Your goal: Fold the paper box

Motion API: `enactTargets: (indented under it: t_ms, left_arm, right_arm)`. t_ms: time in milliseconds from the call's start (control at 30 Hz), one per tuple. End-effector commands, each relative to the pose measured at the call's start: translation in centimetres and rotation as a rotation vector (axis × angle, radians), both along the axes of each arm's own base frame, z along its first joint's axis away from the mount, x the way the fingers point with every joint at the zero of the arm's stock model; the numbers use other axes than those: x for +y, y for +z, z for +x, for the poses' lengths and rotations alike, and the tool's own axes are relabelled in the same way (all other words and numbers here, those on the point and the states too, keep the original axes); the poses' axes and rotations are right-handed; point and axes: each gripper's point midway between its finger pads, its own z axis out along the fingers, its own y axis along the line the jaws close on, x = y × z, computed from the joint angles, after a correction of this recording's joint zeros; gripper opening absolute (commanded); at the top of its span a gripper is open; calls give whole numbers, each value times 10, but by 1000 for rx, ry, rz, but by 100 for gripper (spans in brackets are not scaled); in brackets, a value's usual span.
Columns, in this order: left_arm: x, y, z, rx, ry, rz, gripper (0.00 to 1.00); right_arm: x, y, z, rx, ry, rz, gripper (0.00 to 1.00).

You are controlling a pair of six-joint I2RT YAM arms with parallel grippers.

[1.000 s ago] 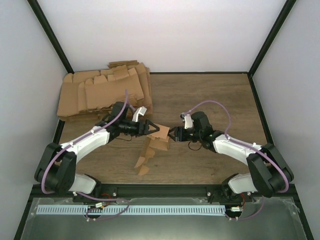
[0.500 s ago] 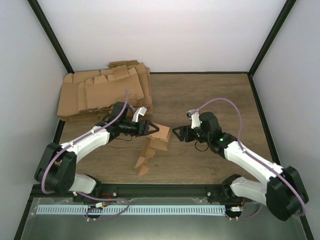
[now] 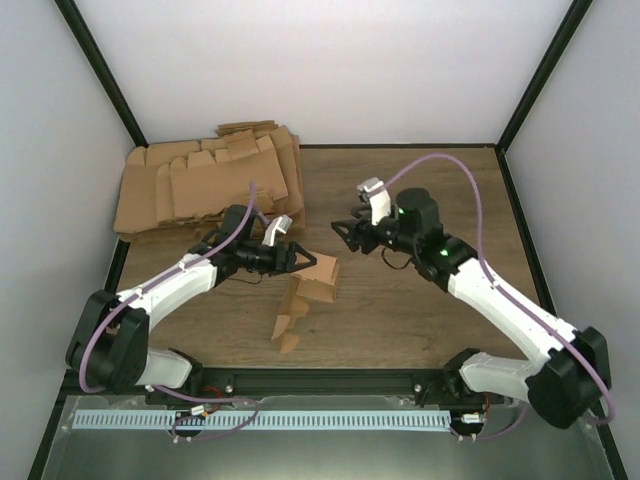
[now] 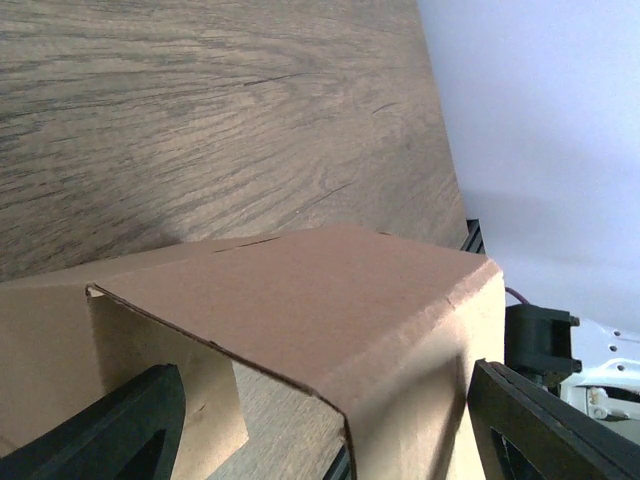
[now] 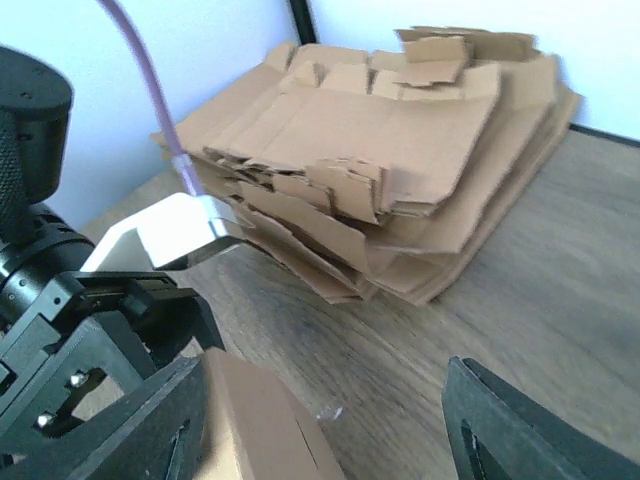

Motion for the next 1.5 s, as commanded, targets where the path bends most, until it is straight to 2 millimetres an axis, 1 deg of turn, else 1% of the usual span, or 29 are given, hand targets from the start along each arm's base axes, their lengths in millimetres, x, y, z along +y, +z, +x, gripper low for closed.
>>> enactTargets:
  t_ms: [0, 100, 167, 300, 433, 500, 600, 700, 833, 1033, 1100, 1233, 1400, 1467]
  left_arm:
    - [3, 2, -6, -18, -9, 6, 80]
    - [3, 2, -7, -18, -10, 7, 80]
    - [3, 3, -7, -21, -9, 6, 80]
    - [3, 8, -8, -30, -8, 2, 81]
    - [6, 26, -6, -70, 11, 1, 84]
    - [7, 37, -4, -96, 25, 4, 84]
    - [13, 53, 0, -139, 59, 25, 84]
    - [21, 62, 0, -176, 81, 70, 84]
    - [34, 57, -9, -175, 84, 148, 82]
    - [45, 47, -25, -171, 69, 211, 81]
    - [46, 41, -28, -162, 62, 220, 81]
    - [47, 28, -31, -136, 53, 235, 80]
    - [50, 15, -30, -137, 48, 274, 78]
    - [53, 11, -28, -144, 50, 303, 78]
  right_arm:
    - [34, -1, -4, -30, 152, -121, 67]
    - [49, -13, -4, -11, 186, -174, 64]
    - [53, -21, -4, 4, 196, -186, 63]
    - [58, -43, -13, 38, 234, -212, 62]
    - [60, -60, -24, 61, 272, -246, 59]
    - [60, -62, -26, 63, 279, -246, 57]
    - [65, -62, -36, 52, 321, -251, 55]
    - [69, -72, -42, 20, 319, -328, 55]
    - [69, -91, -41, -30, 251, -477, 53]
    - [70, -115, -45, -94, 224, -626, 55]
    - [68, -118, -42, -106, 200, -648, 54]
    - [66, -114, -35, -138, 162, -663, 54]
    - [64, -114, -33, -184, 135, -702, 53]
    - [66, -112, -36, -216, 137, -712, 54]
